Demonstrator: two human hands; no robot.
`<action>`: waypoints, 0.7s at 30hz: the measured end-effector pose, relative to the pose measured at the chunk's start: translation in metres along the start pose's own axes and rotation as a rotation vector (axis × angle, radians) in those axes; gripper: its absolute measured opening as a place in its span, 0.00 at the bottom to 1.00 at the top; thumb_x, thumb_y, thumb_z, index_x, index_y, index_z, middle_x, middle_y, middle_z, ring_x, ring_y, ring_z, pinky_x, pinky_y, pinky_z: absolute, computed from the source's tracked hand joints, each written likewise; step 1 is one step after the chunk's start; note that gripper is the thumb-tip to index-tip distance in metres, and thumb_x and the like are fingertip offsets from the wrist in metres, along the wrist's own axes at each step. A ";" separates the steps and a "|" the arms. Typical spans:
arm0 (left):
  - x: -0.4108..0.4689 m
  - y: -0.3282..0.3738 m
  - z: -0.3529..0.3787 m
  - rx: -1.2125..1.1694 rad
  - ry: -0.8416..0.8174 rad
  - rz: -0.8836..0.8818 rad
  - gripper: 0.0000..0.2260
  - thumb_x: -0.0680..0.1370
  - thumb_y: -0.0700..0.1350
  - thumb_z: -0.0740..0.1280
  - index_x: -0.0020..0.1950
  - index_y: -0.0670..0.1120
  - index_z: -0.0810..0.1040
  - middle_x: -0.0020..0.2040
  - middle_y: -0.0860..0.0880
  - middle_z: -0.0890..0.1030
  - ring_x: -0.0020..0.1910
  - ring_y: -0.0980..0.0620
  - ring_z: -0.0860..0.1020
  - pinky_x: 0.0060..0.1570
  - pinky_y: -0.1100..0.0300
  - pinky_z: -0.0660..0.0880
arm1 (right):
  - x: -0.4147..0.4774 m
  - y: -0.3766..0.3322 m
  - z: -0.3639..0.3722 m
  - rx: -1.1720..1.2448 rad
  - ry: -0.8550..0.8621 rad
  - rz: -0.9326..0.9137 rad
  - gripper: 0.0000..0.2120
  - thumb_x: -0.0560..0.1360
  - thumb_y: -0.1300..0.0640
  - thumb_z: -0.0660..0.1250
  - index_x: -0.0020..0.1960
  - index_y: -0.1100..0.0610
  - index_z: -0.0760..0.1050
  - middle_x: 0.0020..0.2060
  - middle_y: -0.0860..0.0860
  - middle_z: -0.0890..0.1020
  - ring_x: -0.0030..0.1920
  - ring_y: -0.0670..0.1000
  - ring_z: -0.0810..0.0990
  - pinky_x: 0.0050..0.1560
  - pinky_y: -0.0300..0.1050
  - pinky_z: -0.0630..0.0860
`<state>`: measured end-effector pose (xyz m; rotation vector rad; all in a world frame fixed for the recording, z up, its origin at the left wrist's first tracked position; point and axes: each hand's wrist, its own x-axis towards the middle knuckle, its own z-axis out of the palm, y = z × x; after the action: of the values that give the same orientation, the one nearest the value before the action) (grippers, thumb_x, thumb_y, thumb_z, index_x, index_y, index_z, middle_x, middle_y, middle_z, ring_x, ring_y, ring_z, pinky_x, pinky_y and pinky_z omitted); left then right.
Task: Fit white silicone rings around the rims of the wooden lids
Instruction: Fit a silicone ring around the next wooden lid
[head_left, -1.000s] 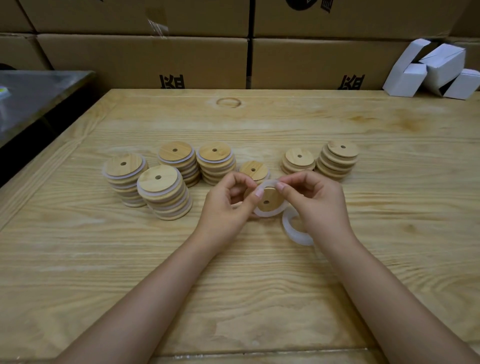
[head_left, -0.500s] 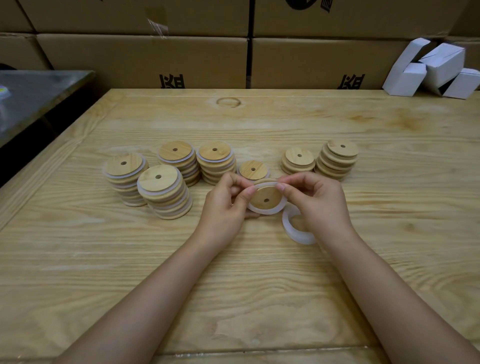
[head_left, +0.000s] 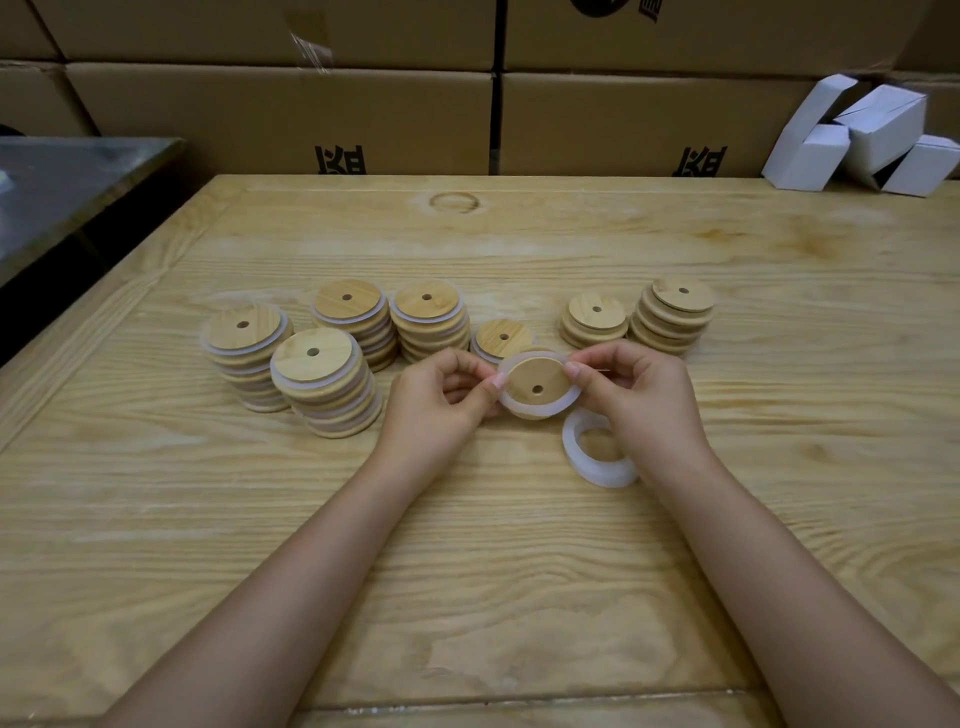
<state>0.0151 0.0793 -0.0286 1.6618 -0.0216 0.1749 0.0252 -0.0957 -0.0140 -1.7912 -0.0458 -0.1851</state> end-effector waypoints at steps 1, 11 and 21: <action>0.000 0.000 0.000 0.015 -0.004 0.008 0.03 0.74 0.38 0.70 0.41 0.43 0.77 0.40 0.42 0.83 0.42 0.46 0.83 0.48 0.48 0.80 | 0.001 0.001 0.000 0.004 0.002 0.001 0.06 0.71 0.60 0.72 0.38 0.51 0.80 0.36 0.47 0.84 0.40 0.45 0.82 0.43 0.40 0.77; 0.001 0.002 -0.006 0.006 -0.068 -0.026 0.07 0.72 0.34 0.71 0.37 0.44 0.78 0.37 0.48 0.83 0.38 0.55 0.82 0.42 0.62 0.80 | 0.002 0.001 0.000 -0.003 -0.001 0.007 0.06 0.72 0.62 0.71 0.38 0.53 0.79 0.38 0.51 0.84 0.43 0.51 0.83 0.51 0.51 0.80; -0.001 0.001 -0.007 0.165 -0.078 0.067 0.08 0.72 0.36 0.72 0.39 0.48 0.77 0.38 0.51 0.83 0.38 0.57 0.81 0.43 0.65 0.77 | 0.000 0.000 0.000 -0.040 -0.010 -0.051 0.06 0.73 0.62 0.70 0.40 0.53 0.79 0.38 0.47 0.84 0.41 0.46 0.82 0.45 0.39 0.78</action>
<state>0.0136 0.0857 -0.0267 1.8327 -0.1253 0.1660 0.0256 -0.0954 -0.0140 -1.8323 -0.0955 -0.2145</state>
